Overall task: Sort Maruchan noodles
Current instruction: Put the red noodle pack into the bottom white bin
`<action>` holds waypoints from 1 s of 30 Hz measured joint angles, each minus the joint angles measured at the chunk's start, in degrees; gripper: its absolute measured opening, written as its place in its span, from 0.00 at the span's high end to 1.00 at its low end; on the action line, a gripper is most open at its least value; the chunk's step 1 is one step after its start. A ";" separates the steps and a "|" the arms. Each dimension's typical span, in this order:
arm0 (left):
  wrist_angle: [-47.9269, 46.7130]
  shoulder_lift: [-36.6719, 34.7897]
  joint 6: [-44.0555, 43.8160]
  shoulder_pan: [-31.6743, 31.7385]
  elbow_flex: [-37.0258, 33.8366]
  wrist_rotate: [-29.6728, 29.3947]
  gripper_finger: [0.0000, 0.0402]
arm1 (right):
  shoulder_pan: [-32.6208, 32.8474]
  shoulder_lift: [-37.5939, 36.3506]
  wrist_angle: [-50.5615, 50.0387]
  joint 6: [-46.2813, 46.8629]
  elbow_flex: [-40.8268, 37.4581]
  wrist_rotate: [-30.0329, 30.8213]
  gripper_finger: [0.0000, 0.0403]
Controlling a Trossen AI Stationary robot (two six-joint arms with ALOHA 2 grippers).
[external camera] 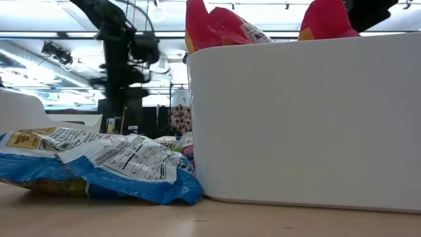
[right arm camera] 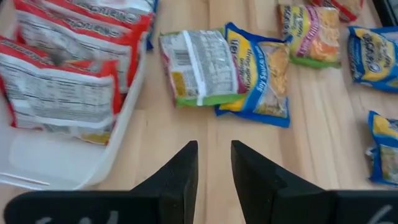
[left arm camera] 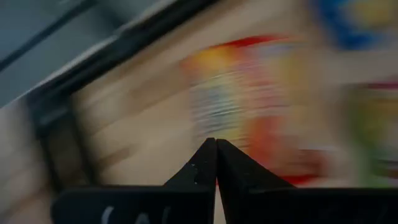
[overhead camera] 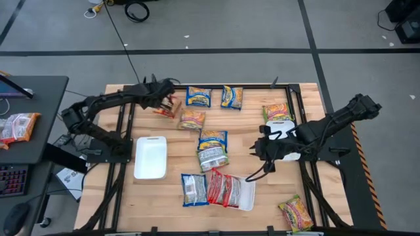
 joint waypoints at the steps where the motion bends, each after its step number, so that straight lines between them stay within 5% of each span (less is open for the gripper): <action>1: -2.12 0.12 -2.86 0.65 -0.08 -3.22 0.97 | -0.07 0.00 -0.27 -0.04 -0.06 0.01 0.75; 3: -2.38 1.09 -6.98 1.92 -0.08 -7.30 0.97 | 0.07 0.02 -2.33 0.60 -0.08 -0.41 0.75; 8: 6.09 5.78 -11.29 3.69 0.01 -5.73 0.98 | 3.19 0.15 -7.51 5.38 -0.15 -1.09 0.75; 18: 4.42 19.64 -16.04 3.26 -0.05 8.67 0.98 | 8.46 0.15 -10.71 9.14 -0.15 -5.04 0.75; 26: 4.91 17.38 -15.27 -9.73 3.25 19.89 0.96 | 7.00 0.15 -10.56 3.56 -0.15 -5.41 0.75; 30: 4.08 15.45 -11.14 -16.87 6.87 20.08 0.96 | 4.75 0.15 -9.95 2.30 -0.15 -4.07 0.74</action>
